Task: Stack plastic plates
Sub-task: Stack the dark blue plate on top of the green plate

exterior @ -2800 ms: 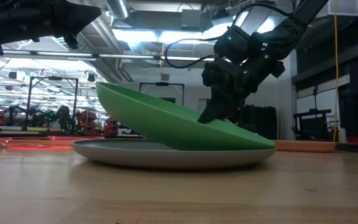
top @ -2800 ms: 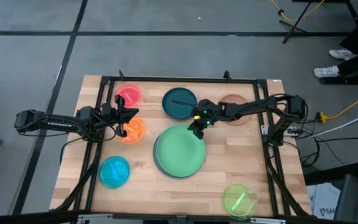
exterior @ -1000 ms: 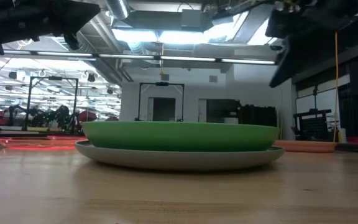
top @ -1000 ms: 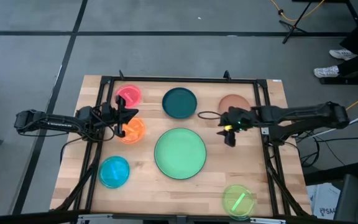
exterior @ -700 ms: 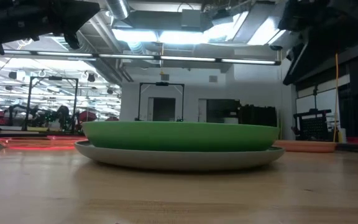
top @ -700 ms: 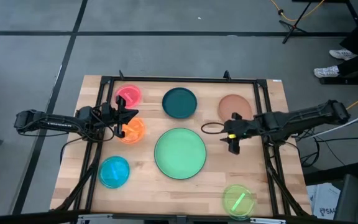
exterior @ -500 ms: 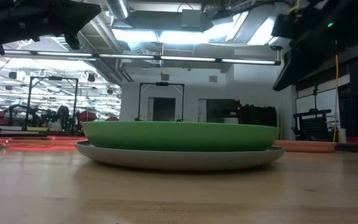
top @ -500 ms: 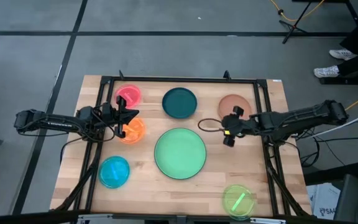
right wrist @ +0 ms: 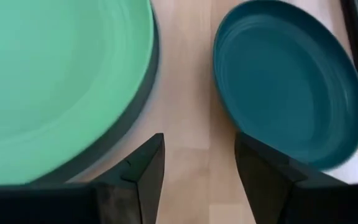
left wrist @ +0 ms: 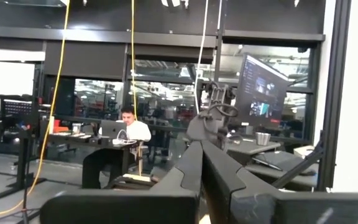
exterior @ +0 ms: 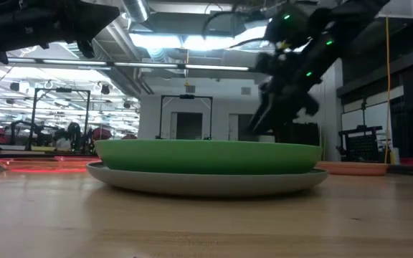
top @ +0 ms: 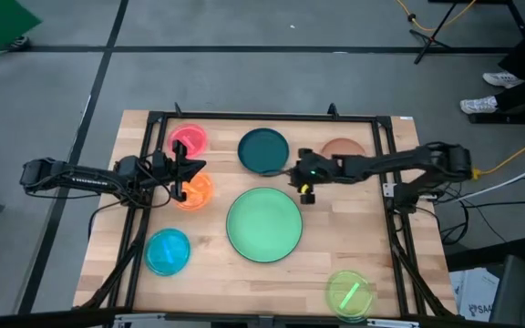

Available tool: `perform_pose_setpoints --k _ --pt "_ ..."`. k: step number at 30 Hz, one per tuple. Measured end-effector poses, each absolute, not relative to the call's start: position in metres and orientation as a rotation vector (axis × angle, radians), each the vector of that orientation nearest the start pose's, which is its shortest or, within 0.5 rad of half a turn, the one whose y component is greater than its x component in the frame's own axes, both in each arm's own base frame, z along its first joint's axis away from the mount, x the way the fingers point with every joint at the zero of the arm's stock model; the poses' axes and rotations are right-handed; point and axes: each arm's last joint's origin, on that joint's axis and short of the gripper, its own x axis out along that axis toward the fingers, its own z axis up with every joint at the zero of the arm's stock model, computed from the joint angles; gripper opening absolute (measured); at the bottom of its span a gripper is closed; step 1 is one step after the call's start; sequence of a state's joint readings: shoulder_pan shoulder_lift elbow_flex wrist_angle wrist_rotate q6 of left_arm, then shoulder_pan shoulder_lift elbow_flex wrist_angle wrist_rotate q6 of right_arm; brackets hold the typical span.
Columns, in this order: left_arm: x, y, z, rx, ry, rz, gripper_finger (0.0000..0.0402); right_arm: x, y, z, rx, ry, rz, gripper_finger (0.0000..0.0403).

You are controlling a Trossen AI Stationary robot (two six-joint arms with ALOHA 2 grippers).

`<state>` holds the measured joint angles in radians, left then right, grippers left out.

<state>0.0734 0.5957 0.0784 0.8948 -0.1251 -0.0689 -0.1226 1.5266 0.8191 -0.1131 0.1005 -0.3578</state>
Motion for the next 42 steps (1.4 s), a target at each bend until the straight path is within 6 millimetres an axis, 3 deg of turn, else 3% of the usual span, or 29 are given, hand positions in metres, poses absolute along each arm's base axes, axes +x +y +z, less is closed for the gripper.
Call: perform_pose_setpoints --k 6,12,17,26,33,37,42 --pt "0.133 0.014 0.219 -0.078 -0.39 0.187 0.0 0.325 -0.057 0.171 -0.386 0.922 -0.09 0.0183" --pt "0.133 0.014 0.219 -0.078 -0.39 0.187 0.0 0.339 -0.068 0.163 -0.389 0.949 -0.084 0.0183" --pt "0.133 0.014 0.219 -0.078 -0.39 0.187 0.0 0.343 -0.068 0.153 -0.402 0.938 0.019 0.0183" --pt "0.133 0.014 0.219 -0.078 -0.391 0.187 0.0 0.351 -0.075 0.138 -0.443 0.929 -0.017 0.0183" --pt "0.133 0.014 0.219 -0.079 -0.389 0.195 0.0 0.349 -0.093 0.131 -0.314 0.918 -0.058 0.018" --pt "0.133 0.014 0.219 -0.079 -0.389 0.195 0.0 0.349 -0.096 0.131 -0.268 0.904 -0.034 0.0148" --pt "0.133 0.014 0.219 -0.079 -0.389 0.195 0.0 0.348 -0.098 0.131 -0.262 0.903 -0.034 0.0075"
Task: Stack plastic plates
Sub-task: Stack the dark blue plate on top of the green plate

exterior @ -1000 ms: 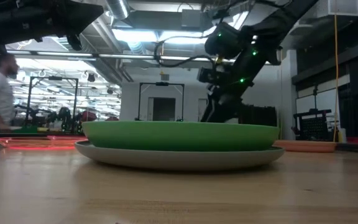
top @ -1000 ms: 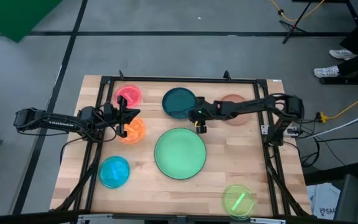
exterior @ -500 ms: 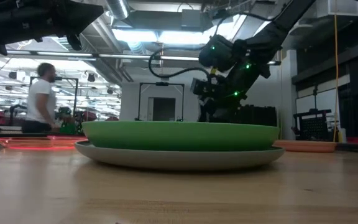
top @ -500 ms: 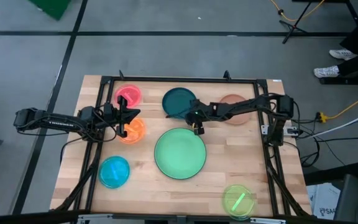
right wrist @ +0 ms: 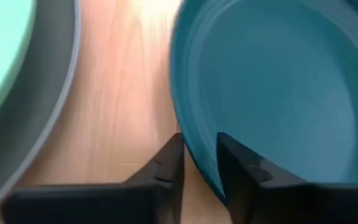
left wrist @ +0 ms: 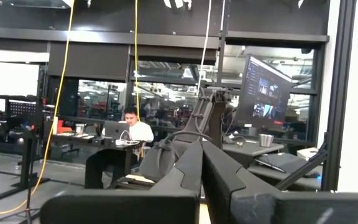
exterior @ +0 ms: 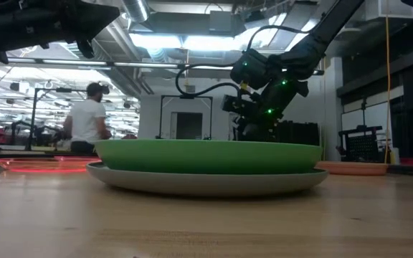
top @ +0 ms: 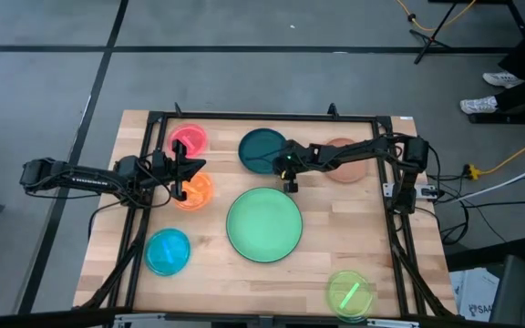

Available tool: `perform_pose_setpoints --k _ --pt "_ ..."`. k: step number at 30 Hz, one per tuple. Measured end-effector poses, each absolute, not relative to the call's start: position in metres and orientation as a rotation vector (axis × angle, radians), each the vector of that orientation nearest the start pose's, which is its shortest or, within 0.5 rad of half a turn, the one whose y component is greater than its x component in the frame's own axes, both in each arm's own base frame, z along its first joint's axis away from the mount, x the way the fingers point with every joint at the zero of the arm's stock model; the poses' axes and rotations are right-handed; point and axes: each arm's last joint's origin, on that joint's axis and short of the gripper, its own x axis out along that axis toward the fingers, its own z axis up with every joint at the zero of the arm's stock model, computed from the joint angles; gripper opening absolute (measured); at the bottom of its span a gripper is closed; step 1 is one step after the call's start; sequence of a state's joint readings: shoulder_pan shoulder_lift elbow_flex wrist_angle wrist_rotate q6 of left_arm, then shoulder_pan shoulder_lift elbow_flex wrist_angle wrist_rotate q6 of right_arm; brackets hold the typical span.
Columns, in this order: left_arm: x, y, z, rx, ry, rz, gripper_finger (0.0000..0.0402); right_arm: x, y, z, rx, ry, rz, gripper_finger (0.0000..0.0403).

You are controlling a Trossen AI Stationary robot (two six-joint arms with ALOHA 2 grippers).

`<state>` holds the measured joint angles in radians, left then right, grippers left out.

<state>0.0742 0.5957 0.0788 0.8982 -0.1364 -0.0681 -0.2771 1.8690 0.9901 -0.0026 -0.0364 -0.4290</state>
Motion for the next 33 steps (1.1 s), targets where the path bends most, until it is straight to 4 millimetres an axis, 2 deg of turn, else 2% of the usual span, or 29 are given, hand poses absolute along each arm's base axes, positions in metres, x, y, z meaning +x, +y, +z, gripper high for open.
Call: perform_pose_setpoints --k 6,10,15,19,24,33 --pt "0.133 0.014 0.219 -0.079 -0.389 0.195 0.0 0.348 -0.098 0.131 -0.265 0.902 -0.035 0.0006" --pt "0.133 0.014 0.219 -0.079 -0.389 0.195 0.0 0.347 -0.097 0.138 -0.275 0.89 -0.04 0.0012" --pt "0.133 0.014 0.219 -0.079 -0.388 0.195 0.0 0.343 -0.084 0.162 -0.32 0.865 -0.038 0.0003" --pt "0.133 0.014 0.219 -0.08 -0.388 0.195 0.0 0.339 -0.065 0.186 -0.348 0.809 -0.012 0.0005" --pt "0.133 0.014 0.219 -0.081 -0.388 0.194 0.0 0.336 -0.033 0.207 -0.373 0.741 0.057 0.0003" --pt "0.133 0.014 0.219 -0.083 -0.388 0.194 0.0 0.334 0.032 0.21 -0.426 0.701 0.233 0.0005"
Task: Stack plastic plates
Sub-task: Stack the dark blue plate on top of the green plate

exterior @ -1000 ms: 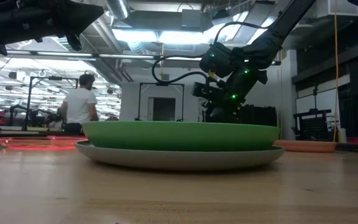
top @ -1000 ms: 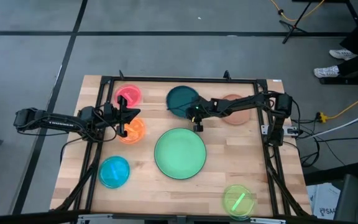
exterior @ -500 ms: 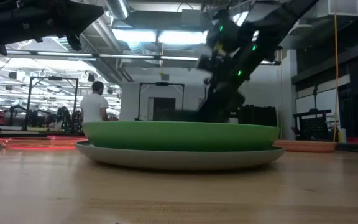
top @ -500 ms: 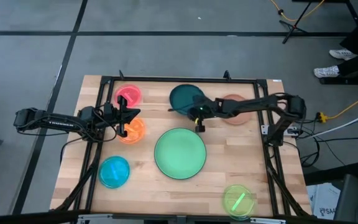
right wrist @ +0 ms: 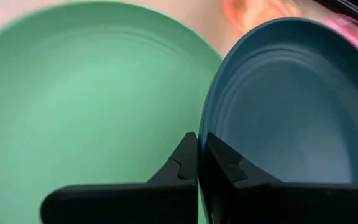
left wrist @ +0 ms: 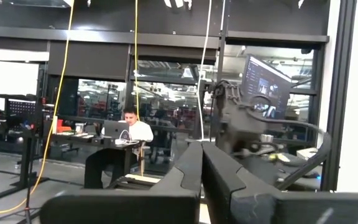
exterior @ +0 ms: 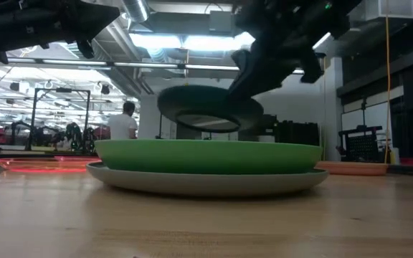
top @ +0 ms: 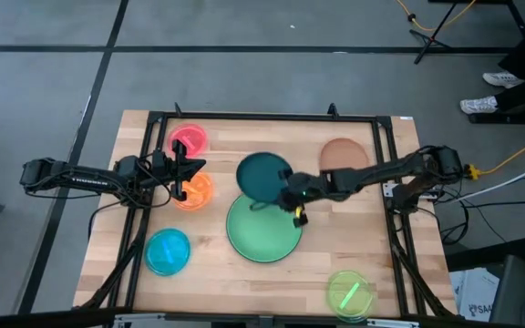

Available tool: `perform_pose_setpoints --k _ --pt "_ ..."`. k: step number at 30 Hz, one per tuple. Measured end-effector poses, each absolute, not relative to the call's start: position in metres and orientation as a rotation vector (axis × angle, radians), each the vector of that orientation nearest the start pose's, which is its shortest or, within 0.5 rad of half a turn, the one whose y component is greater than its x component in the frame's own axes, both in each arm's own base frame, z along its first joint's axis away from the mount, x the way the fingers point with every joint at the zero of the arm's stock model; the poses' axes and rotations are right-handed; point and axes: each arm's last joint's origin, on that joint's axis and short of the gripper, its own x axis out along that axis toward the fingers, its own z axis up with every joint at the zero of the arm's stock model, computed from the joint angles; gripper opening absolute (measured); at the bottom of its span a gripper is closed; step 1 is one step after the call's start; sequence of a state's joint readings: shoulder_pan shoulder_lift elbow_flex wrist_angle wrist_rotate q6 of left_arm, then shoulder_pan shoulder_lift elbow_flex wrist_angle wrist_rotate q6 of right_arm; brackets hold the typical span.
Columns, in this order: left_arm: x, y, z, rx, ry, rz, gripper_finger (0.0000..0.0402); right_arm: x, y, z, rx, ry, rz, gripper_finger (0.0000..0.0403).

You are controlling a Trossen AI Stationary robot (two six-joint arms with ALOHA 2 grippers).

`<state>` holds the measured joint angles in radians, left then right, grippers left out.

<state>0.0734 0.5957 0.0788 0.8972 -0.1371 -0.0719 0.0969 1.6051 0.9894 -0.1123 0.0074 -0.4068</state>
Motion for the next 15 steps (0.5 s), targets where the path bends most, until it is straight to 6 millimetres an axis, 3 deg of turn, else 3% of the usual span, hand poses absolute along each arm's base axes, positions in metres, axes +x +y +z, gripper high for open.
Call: perform_pose_setpoints --k 6,15 --pt "0.133 0.014 0.218 -0.081 -0.387 0.198 0.0 0.329 0.068 0.211 -0.455 0.674 0.329 0.0005" --pt "0.133 0.014 0.218 -0.082 -0.382 0.205 0.0 0.323 0.1 0.213 -0.44 0.624 0.432 0.0005"
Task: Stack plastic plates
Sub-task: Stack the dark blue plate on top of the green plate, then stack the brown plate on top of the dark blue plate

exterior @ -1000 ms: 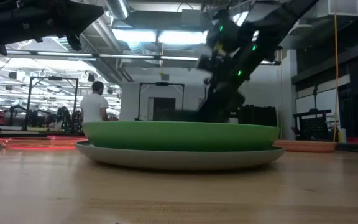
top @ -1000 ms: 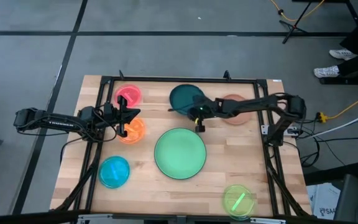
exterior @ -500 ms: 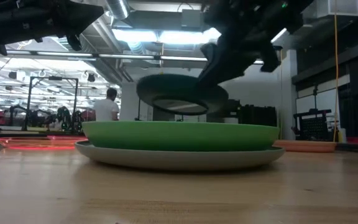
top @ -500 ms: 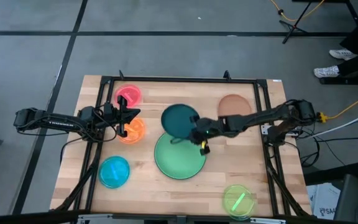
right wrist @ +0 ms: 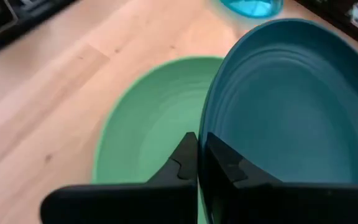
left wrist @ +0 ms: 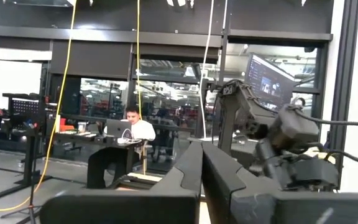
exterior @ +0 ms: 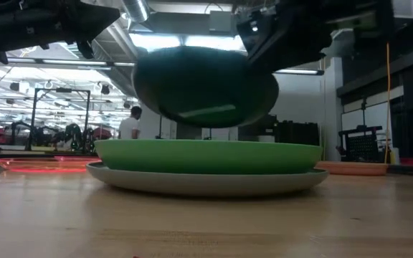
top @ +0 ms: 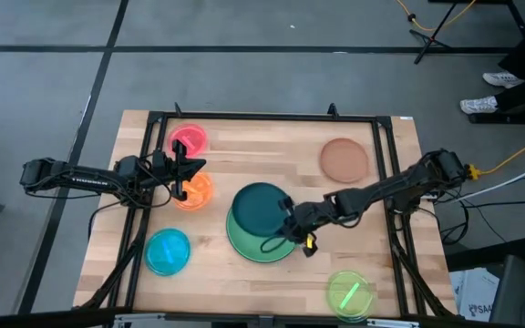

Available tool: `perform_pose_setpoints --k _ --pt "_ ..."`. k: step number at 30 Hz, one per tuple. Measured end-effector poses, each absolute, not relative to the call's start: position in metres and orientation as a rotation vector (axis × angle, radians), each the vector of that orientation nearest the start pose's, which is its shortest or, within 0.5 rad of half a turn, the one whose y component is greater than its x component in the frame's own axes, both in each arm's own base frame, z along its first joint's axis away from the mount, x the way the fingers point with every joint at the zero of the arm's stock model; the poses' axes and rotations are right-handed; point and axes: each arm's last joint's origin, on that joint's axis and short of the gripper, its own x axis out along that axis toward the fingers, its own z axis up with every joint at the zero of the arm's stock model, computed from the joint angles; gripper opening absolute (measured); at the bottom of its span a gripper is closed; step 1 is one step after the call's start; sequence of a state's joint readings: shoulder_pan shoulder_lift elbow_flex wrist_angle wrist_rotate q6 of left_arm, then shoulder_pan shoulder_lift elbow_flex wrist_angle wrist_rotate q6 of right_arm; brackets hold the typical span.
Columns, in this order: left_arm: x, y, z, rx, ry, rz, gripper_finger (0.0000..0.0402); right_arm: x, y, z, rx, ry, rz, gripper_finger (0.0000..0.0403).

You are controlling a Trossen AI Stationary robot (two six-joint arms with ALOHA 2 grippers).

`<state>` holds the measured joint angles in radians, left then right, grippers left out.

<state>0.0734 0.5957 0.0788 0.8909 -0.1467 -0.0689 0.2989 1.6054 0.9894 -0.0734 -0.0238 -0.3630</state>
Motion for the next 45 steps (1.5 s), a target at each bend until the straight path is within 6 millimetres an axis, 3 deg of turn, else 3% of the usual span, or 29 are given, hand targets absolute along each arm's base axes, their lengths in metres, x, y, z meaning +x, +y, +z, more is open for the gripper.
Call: perform_pose_setpoints --k 6,16,28,35,39,45 --pt "0.133 0.014 0.218 -0.082 -0.378 0.204 0.0 0.328 0.105 0.205 -0.413 0.618 0.444 0.0005" --pt "0.134 0.014 0.217 -0.082 -0.371 0.21 0.0 0.338 0.11 0.175 -0.398 0.684 0.484 0.0005" --pt "0.134 0.015 0.216 -0.084 -0.365 0.225 0.0 0.339 0.111 0.167 -0.298 0.727 0.474 0.0005" --pt "0.134 0.015 0.216 -0.084 -0.366 0.225 0.0 0.34 0.111 0.167 -0.296 0.727 0.469 0.0062" --pt "0.134 0.015 0.217 -0.085 -0.368 0.225 0.0 0.337 0.109 0.179 -0.31 0.705 0.439 0.0112" --pt "0.134 0.015 0.217 -0.086 -0.369 0.225 0.0 0.329 0.106 0.227 -0.319 0.728 0.422 0.0153"
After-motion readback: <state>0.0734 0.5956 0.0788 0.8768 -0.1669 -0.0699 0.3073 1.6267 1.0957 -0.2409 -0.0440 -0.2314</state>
